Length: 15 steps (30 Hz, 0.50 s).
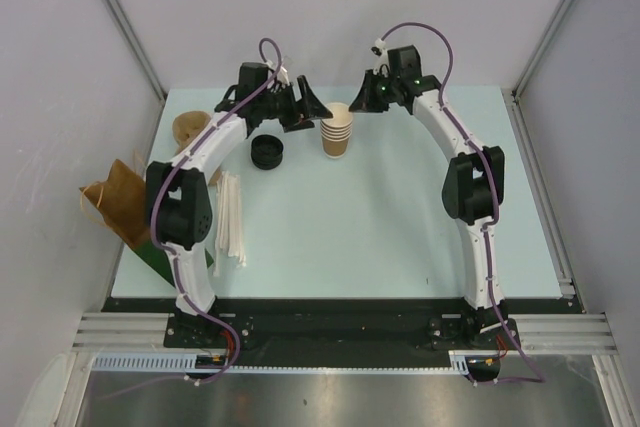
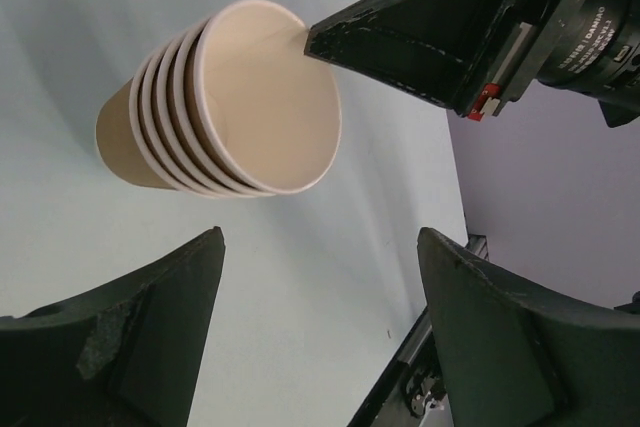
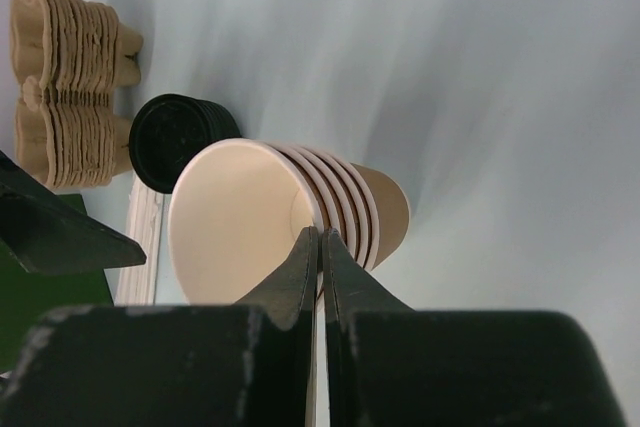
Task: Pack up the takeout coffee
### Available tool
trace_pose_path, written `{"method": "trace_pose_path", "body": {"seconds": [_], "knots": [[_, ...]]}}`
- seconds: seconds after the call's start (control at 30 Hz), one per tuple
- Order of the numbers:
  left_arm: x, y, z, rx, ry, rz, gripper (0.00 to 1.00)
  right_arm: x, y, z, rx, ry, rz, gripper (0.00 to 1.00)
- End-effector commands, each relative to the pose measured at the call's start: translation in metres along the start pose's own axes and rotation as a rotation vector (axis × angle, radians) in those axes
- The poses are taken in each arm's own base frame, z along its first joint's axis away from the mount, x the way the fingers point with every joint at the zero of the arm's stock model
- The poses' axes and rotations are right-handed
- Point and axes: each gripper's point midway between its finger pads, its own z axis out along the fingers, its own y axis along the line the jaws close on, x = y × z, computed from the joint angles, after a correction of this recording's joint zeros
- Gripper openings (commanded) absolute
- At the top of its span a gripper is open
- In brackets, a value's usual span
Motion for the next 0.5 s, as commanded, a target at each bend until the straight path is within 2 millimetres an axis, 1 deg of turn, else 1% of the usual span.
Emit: {"method": "trace_pose_path", "body": {"seconds": [0.0, 0.13, 0.27, 0.47], "knots": [[-0.024, -0.039, 0.0, 0.125, -0.055, 0.033, 0.81, -0.024, 0.037, -0.025, -0.07, -0.072, -0.041, 0.0], [-0.024, -0.036, 0.007, 0.124, -0.049, 0.026, 0.76, -0.022, 0.04, -0.023, -0.077, -0.068, -0.044, 0.0], [-0.022, -0.029, 0.013, 0.116, -0.038, 0.008, 0.73, -0.021, 0.042, -0.024, -0.085, -0.065, -0.039, 0.0], [-0.023, -0.029, 0.013, 0.117, -0.041, 0.008, 0.73, -0.021, 0.04, -0.024, -0.079, -0.065, -0.042, 0.0]]}}
